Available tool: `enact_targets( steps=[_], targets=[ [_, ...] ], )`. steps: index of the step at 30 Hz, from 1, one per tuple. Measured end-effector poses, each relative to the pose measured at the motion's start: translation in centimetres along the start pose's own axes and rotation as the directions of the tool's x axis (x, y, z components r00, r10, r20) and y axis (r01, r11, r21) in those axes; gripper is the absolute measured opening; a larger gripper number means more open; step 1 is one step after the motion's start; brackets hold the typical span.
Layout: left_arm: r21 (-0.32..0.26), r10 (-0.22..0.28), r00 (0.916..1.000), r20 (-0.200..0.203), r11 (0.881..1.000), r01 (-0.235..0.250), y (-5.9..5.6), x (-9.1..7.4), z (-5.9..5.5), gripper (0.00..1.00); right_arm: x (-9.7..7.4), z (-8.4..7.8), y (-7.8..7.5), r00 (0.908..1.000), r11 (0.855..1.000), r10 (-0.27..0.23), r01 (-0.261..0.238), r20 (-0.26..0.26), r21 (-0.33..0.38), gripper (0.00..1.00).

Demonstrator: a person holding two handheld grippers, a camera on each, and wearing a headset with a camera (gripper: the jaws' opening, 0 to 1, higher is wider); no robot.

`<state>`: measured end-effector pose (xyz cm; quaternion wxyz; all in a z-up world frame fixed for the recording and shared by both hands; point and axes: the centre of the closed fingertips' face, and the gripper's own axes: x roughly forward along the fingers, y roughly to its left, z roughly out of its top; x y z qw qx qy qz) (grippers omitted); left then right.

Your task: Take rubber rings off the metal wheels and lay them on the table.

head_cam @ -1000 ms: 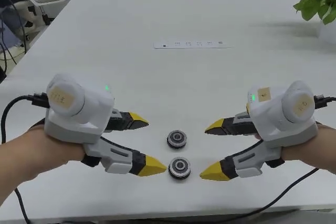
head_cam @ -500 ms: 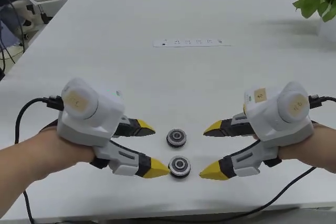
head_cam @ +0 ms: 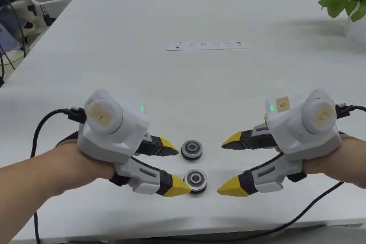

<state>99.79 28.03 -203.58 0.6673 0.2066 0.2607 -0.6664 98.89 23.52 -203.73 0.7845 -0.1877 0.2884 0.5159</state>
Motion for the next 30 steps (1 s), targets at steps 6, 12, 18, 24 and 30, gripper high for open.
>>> enact_targets(
  steps=[6, 12, 18, 24, 30],
  targets=[
    [0.029, -0.008, 0.9996, -0.029, 1.000, 0.009, 0.0, 0.3, -0.4, 0.38, 0.0, -0.1, 0.0, 1.0000, 1.000, -0.001, 0.001, 0.000, 0.005, 0.53],
    [0.030, -0.020, 0.9992, -0.034, 0.999, 0.021, -0.3, 0.8, -0.5, 0.33, 0.0, -0.2, 0.0, 1.0000, 1.000, 0.002, -0.002, 0.000, 0.011, 0.53],
    [0.039, -0.025, 0.9982, -0.055, 0.999, 0.028, -0.3, 1.2, -0.9, 0.32, 0.1, -0.3, 0.2, 1.0000, 1.000, 0.007, -0.007, -0.004, 0.012, 0.53],
    [0.037, -0.037, 0.9975, -0.060, 0.999, 0.039, -0.4, 1.6, -0.9, 0.29, 0.1, -0.4, 0.2, 0.9999, 1.000, 0.009, -0.009, -0.005, 0.015, 0.53],
    [0.042, -0.046, 0.9962, -0.074, 0.998, 0.050, -0.7, 2.2, -1.0, 0.26, 0.1, -0.6, 0.2, 0.9999, 1.000, 0.011, -0.011, -0.007, 0.021, 0.53]
  ],
)
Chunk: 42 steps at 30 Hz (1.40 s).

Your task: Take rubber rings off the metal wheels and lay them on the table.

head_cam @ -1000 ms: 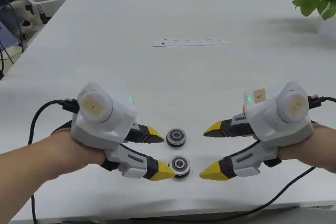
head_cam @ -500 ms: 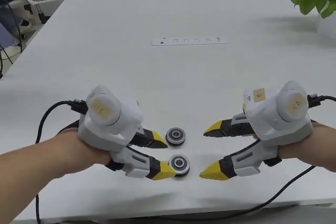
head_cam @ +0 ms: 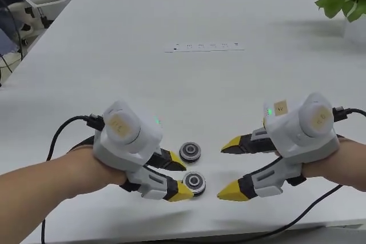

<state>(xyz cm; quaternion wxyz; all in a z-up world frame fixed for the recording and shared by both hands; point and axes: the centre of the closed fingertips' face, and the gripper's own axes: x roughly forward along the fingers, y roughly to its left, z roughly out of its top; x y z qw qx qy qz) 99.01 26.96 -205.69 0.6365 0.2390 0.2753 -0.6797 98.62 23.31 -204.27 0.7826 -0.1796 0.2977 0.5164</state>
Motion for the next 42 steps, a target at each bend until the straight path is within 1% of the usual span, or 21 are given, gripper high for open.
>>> enact_targets(
  steps=[8, 10, 12, 15, 19, 22, 24, 32, 38, 42],
  targets=[
    [0.009, -0.007, 1.0000, -0.006, 1.000, 0.007, -0.1, 0.6, 0.0, 0.20, 0.0, -0.1, 0.0, 1.0000, 1.000, 0.004, -0.004, -0.003, 0.004, 0.53],
    [0.021, 0.004, 1.0000, -0.007, 1.000, -0.004, 0.1, 0.7, 0.0, 0.19, 0.1, -0.1, 0.1, 1.0000, 1.000, 0.005, -0.005, -0.005, 0.003, 0.53],
    [0.020, 0.010, 0.9999, -0.007, 1.000, -0.010, 0.2, 0.8, 0.1, 0.18, 0.1, -0.2, 0.1, 1.0000, 1.000, 0.007, -0.007, -0.006, 0.004, 0.53],
    [0.030, 0.013, 0.9999, -0.004, 0.999, -0.013, 0.0, 0.9, 0.2, 0.15, 0.1, -0.2, 0.1, 0.9999, 1.000, 0.008, -0.008, -0.008, 0.003, 0.53],
    [0.047, 0.025, 0.9997, -0.003, 0.999, -0.025, 0.0, 1.0, 0.2, 0.14, 0.1, -0.2, 0.1, 1.0000, 1.000, 0.005, -0.005, -0.008, 0.002, 0.54],
    [0.068, 0.049, 0.9988, -0.007, 0.997, -0.048, 0.3, 1.1, 0.2, 0.11, 0.2, -0.3, 0.0, 0.9999, 1.000, 0.004, -0.004, -0.011, 0.002, 0.53],
    [0.069, 0.059, 0.9982, -0.005, 0.996, -0.059, 0.5, 1.1, 0.2, 0.09, 0.2, -0.3, 0.1, 0.9998, 1.000, 0.006, -0.006, -0.017, -0.002, 0.53],
    [0.078, 0.072, 0.9974, 0.007, 0.994, -0.072, 0.4, 1.1, 0.2, 0.09, 0.2, -0.1, 0.0, 0.9998, 1.000, -0.001, 0.001, -0.021, -0.016, 0.53],
    [0.070, 0.077, 0.9968, 0.019, 0.994, -0.078, 0.4, 1.1, 0.3, 0.09, 0.3, 0.2, 0.0, 0.9996, 0.999, 0.000, -0.001, -0.030, -0.039, 0.52],
    [0.069, 0.079, 0.9966, 0.024, 0.994, -0.081, 0.4, 1.1, 0.3, 0.09, 0.3, 0.6, -0.1, 0.9997, 0.999, -0.002, 0.001, -0.025, -0.044, 0.51]
  ],
)
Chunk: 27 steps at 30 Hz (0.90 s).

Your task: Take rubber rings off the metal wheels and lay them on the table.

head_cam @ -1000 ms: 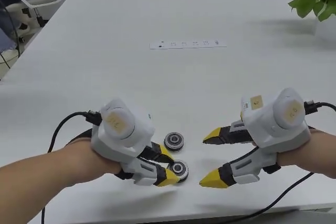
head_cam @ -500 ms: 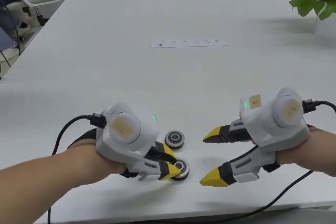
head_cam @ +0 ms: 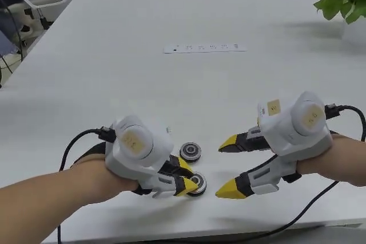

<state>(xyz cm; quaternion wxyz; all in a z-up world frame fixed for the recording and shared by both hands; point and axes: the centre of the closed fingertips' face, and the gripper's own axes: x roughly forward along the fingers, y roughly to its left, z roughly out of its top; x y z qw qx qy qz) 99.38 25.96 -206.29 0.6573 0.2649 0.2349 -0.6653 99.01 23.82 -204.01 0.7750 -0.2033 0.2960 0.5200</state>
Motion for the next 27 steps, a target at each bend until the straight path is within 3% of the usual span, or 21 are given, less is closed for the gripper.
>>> enact_targets(
  steps=[16, 27],
  targets=[
    [-0.002, 0.008, 1.0000, 0.005, 1.000, -0.008, 0.0, 0.0, 0.0, 0.09, 1.2, 0.8, 0.2, 0.9991, 0.999, 0.038, -0.039, -0.019, -0.034, 0.44],
    [0.001, 0.010, 0.9999, 0.008, 1.000, -0.010, 0.1, 0.0, 0.0, 0.09, 2.6, 0.1, 0.7, 0.9971, 0.997, 0.073, -0.073, -0.018, 0.003, 0.38]
  ],
)
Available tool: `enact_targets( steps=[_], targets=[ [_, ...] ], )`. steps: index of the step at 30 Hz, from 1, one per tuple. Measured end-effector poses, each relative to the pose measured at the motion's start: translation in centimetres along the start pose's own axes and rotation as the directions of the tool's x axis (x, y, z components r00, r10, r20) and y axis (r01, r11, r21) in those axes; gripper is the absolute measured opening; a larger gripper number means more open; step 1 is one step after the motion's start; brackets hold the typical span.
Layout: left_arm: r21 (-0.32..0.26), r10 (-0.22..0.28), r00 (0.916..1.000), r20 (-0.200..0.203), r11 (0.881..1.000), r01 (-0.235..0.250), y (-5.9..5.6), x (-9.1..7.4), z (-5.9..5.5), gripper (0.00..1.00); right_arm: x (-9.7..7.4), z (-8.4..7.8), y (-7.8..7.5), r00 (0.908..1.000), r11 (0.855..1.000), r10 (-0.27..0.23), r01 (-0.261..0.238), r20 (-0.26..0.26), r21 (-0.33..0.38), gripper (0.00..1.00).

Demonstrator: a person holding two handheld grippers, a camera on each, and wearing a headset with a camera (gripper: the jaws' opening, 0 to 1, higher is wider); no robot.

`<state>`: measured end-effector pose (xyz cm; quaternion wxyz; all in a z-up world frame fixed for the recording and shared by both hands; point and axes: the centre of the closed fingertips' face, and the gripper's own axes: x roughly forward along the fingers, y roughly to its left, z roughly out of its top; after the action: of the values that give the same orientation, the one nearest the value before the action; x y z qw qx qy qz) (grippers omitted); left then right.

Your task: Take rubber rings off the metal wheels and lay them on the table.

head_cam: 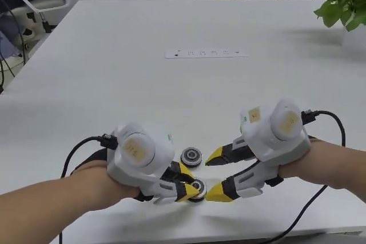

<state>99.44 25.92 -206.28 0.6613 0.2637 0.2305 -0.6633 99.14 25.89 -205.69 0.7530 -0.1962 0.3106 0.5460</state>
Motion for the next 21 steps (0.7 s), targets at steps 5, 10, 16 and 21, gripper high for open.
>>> enact_targets(
  steps=[5, 10, 16, 21],
  targets=[
    [-0.002, 0.001, 1.0000, 0.004, 1.000, -0.001, 0.0, 0.0, 0.0, 0.09, 0.6, -0.6, 0.3, 0.9999, 0.999, 0.013, -0.013, 0.006, 0.035, 0.35],
    [-0.003, 0.002, 1.0000, 0.006, 1.000, -0.002, 0.0, 0.0, 0.0, 0.09, 0.8, -0.8, 0.0, 0.9999, 0.998, 0.005, -0.006, 0.015, 0.055, 0.32],
    [-0.003, 0.003, 1.0000, 0.009, 1.000, -0.003, 0.0, 0.0, 0.0, 0.09, 1.3, -1.2, 0.2, 0.9998, 0.997, 0.011, -0.013, 0.018, 0.079, 0.30],
    [-0.002, 0.004, 1.0000, 0.008, 1.000, -0.004, 0.0, 0.0, 0.0, 0.09, 1.6, -1.2, 0.2, 0.9997, 0.996, 0.007, -0.009, 0.022, 0.087, 0.29]
  ],
)
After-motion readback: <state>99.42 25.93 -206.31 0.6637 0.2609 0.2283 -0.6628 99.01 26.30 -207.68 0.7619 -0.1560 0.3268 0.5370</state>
